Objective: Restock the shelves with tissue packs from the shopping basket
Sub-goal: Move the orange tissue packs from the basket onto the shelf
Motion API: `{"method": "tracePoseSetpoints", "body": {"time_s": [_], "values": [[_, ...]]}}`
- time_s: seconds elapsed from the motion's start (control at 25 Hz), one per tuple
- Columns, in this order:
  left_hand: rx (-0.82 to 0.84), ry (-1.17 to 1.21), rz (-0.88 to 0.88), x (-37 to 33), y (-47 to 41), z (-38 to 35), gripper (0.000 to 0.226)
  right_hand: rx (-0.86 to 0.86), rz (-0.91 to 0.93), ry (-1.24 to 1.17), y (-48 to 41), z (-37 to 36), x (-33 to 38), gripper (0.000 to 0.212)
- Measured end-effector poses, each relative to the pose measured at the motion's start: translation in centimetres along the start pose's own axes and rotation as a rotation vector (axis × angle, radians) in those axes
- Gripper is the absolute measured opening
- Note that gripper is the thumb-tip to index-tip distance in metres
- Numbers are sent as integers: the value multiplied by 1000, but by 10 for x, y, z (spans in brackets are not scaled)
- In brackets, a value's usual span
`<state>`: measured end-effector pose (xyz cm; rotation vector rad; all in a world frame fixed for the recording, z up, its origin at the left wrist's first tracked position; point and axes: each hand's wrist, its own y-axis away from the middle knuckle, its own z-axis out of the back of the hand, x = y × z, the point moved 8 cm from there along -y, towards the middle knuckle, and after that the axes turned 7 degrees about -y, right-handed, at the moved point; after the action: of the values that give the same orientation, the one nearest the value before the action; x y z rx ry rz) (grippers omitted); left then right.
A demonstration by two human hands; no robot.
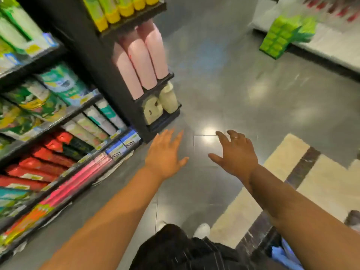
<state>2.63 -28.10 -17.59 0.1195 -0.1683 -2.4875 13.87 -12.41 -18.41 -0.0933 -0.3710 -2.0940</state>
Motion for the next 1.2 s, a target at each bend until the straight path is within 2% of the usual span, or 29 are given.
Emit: {"method": "tracePoseSetpoints", "body": {"time_s": [0.52,0.8,1.0,1.2], "values": [[42,-29,-665,-312,-381,48,80,-151,-662,-196,-132,107,-368,80],[112,12,-963,-505,-515,56,70,-230,-949,-304,-141,151,-556,77],[132,-22,-1020,-660,-609,48,72,-276,-1022,-359,-154,178,-715,75],[151,-17,-1056,-800,-694,60,74,-209,-1058,-349,-172,218,-867,77]]}}
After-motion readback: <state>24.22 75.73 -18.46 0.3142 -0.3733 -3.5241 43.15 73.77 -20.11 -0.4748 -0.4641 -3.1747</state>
